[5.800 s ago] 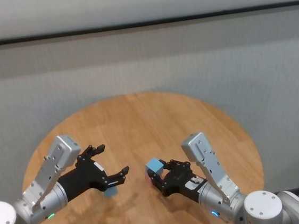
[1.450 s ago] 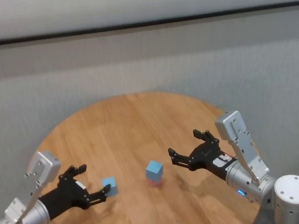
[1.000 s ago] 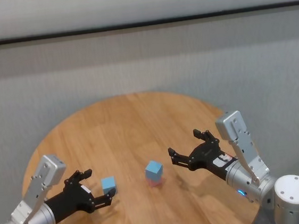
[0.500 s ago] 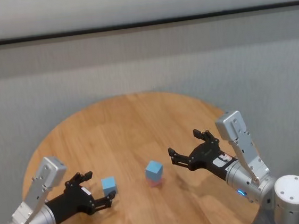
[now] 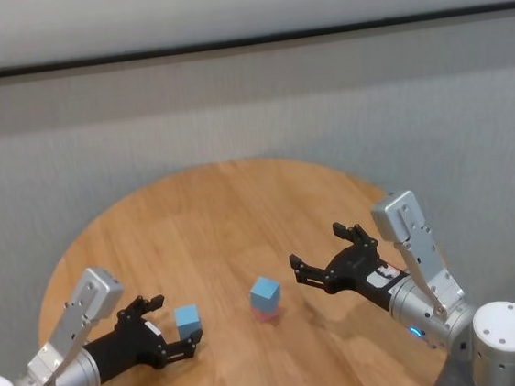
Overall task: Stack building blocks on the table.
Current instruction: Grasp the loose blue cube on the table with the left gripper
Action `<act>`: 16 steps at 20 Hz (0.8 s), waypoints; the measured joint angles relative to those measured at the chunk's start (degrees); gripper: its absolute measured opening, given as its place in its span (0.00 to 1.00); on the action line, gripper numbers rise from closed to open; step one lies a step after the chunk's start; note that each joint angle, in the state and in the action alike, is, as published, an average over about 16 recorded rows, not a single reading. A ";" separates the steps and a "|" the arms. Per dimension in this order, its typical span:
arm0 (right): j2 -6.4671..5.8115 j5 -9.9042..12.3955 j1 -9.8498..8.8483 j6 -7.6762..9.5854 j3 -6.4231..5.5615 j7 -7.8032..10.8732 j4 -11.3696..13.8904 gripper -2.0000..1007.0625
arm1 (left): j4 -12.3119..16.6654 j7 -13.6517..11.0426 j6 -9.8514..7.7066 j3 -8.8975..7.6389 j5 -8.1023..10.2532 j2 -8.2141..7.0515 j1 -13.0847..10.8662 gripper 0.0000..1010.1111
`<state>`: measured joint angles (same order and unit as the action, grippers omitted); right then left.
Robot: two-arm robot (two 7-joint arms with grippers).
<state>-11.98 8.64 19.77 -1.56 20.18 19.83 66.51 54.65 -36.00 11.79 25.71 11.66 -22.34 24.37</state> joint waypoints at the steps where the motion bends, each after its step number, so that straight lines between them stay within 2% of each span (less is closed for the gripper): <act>1: 0.00 0.00 0.00 0.00 0.00 0.00 0.00 1.00 | -0.24 -0.09 0.09 0.06 -0.05 0.06 0.16 0.99; 16: 0.00 0.01 0.00 -0.02 0.00 0.00 0.00 1.00 | -2.73 -1.20 0.92 0.52 0.07 1.02 1.44 0.99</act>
<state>-11.98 8.65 19.77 -1.58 20.18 19.83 66.51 51.92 -37.21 12.71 26.23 11.73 -21.32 25.81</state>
